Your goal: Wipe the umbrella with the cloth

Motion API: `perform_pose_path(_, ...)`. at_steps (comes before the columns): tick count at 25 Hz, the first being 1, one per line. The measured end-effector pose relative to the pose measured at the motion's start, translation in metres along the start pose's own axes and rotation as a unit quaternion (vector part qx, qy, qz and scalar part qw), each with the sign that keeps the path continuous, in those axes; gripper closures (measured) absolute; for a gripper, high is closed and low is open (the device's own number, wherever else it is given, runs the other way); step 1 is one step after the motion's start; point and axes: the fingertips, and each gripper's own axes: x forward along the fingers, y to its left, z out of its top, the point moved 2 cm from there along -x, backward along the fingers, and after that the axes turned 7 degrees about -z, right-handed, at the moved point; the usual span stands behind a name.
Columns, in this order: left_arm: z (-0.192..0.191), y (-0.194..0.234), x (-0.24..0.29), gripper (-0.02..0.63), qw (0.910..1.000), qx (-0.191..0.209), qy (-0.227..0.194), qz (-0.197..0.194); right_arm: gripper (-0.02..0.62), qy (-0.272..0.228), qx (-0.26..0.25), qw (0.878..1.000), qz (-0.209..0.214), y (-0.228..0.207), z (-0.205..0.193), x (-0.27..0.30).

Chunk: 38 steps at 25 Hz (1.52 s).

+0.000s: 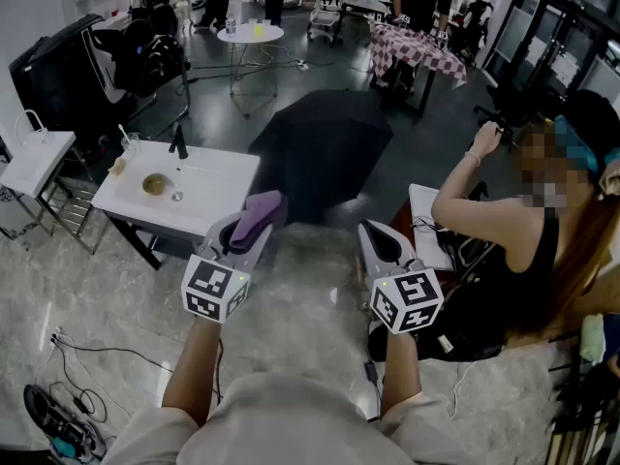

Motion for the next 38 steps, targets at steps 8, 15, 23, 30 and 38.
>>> perform_pose_path(8, 0.003, 0.003, 0.007, 0.485, 1.0000, 0.004, -0.002, -0.007, 0.592, 0.006, 0.001, 1.000, -0.003, -0.003, -0.001, 0.007)
perform_pose_path(15, 0.003, 0.007, 0.008, 0.485, 0.9999, 0.002, -0.004, -0.014, 0.592, -0.015, 0.020, 1.000, 0.004, 0.001, 0.004, 0.011)
perform_pose_path(23, -0.006, 0.020, -0.003, 0.485, 0.9998, 0.000, 0.000, -0.021, 0.592, -0.015, 0.028, 0.999, 0.022, 0.028, 0.006, 0.022)
perform_pose_path(30, -0.017, 0.039, -0.024, 0.483, 0.9990, 0.005, 0.004, -0.044, 0.592, -0.004, 0.030, 1.000, -0.001, 0.059, 0.002, 0.031)
perform_pose_path(38, -0.029, 0.066, -0.008, 0.483, 0.9986, 0.006, 0.007, -0.052, 0.594, -0.018, 0.038, 0.999, -0.025, 0.050, -0.003, 0.057)
